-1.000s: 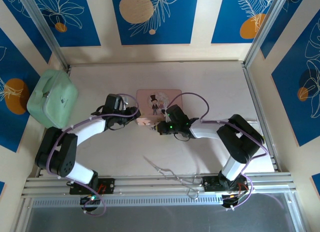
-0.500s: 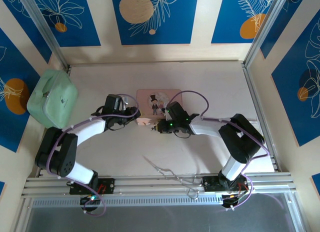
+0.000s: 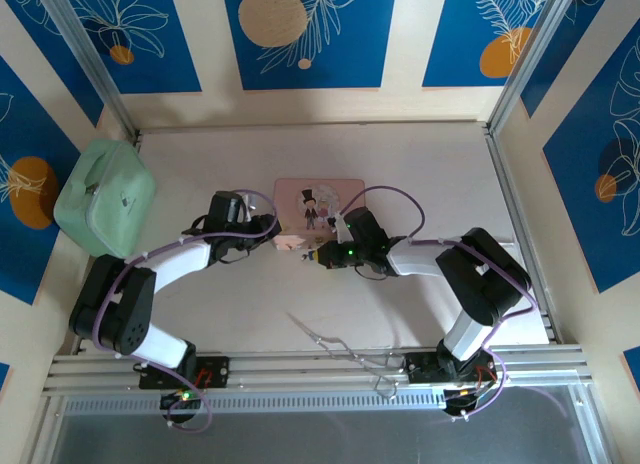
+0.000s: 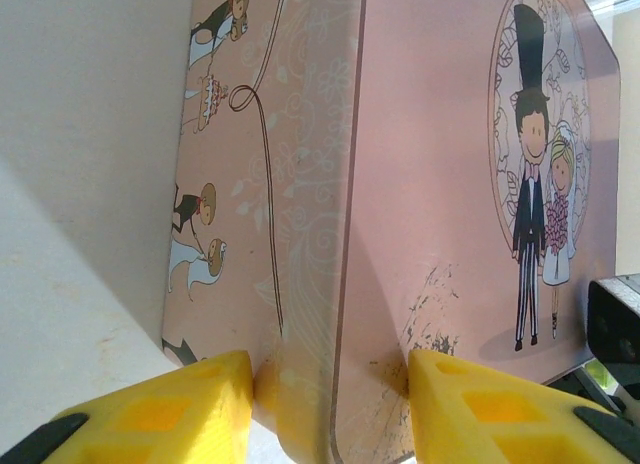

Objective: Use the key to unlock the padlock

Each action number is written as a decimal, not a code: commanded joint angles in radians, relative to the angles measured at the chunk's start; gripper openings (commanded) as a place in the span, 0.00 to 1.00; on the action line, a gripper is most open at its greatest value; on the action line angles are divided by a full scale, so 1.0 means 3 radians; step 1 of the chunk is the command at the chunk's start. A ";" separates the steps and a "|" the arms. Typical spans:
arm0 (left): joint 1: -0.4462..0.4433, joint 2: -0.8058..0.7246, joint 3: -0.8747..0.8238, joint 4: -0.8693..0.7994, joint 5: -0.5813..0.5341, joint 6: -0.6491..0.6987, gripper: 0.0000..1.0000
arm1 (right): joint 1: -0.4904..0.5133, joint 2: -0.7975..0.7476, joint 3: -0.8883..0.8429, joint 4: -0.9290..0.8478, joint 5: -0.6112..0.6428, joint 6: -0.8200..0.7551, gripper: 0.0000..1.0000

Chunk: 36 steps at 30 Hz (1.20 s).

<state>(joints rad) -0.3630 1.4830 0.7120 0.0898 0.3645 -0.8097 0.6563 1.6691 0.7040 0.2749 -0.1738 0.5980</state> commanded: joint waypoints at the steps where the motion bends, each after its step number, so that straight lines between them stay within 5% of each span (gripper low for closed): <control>1: 0.0053 0.0069 -0.0100 -0.0401 -0.0207 0.0112 0.43 | -0.0039 -0.0014 -0.0085 0.0066 -0.0157 -0.0081 0.00; 36: 0.0063 -0.0145 -0.0204 -0.0407 -0.0186 0.0090 0.47 | -0.0218 0.0125 0.0051 -0.0225 -0.0484 -0.0377 0.00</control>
<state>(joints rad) -0.3622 1.4349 0.6594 0.1093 0.3500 -0.8074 0.5957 1.6829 0.7059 0.2661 -0.2901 0.4976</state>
